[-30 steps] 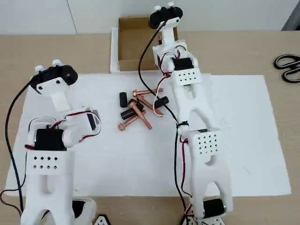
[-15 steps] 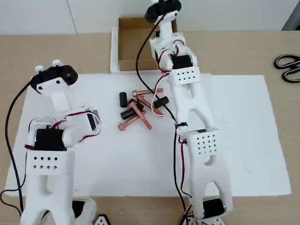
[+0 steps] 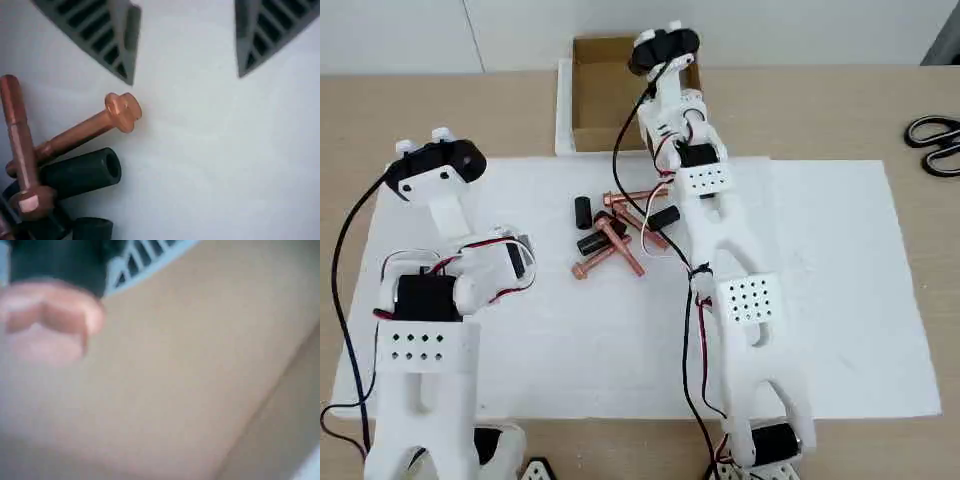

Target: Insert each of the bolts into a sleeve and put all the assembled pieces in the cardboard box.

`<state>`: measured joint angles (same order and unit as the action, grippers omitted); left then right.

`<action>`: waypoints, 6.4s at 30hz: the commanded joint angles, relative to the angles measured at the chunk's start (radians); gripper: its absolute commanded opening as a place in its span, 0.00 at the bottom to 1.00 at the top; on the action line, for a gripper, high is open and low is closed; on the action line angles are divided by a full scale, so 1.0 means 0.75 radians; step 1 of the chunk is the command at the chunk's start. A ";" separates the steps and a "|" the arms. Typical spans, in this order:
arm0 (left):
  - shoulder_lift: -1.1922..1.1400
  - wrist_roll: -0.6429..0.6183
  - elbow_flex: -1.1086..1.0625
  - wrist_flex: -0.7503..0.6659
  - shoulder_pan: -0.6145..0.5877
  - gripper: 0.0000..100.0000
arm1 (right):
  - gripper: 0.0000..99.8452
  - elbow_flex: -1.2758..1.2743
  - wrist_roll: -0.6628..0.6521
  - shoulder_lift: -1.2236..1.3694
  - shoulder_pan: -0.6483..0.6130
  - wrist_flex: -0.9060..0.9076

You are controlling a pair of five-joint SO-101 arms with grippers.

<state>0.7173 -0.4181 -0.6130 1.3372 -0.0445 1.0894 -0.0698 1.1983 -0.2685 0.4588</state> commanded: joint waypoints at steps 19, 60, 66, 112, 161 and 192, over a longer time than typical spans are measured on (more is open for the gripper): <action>0.000 0.008 0.005 -0.004 -0.004 0.13 | 0.16 0.176 0.045 -0.024 0.028 0.021; -0.002 0.002 0.005 0.023 -0.002 0.13 | 0.29 0.604 0.141 -0.416 0.052 1.728; -0.002 0.006 0.005 0.061 -0.002 0.13 | 0.29 0.207 0.139 -0.740 0.052 1.728; 0.006 -0.092 -0.185 0.053 -0.006 0.13 | 0.29 -1.033 -1.109 -0.922 -0.138 1.016; 0.006 -0.092 -0.183 0.053 -0.004 0.13 | 0.17 -1.041 -1.080 -0.772 -0.148 1.126; 0.006 -0.092 -0.183 0.053 0.000 0.13 | 0.30 -1.033 -0.959 -1.008 -0.040 1.210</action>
<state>0.7127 -0.4826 -0.7557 1.3802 -0.0460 0.3007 -0.8002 0.5401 -0.3145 1.3564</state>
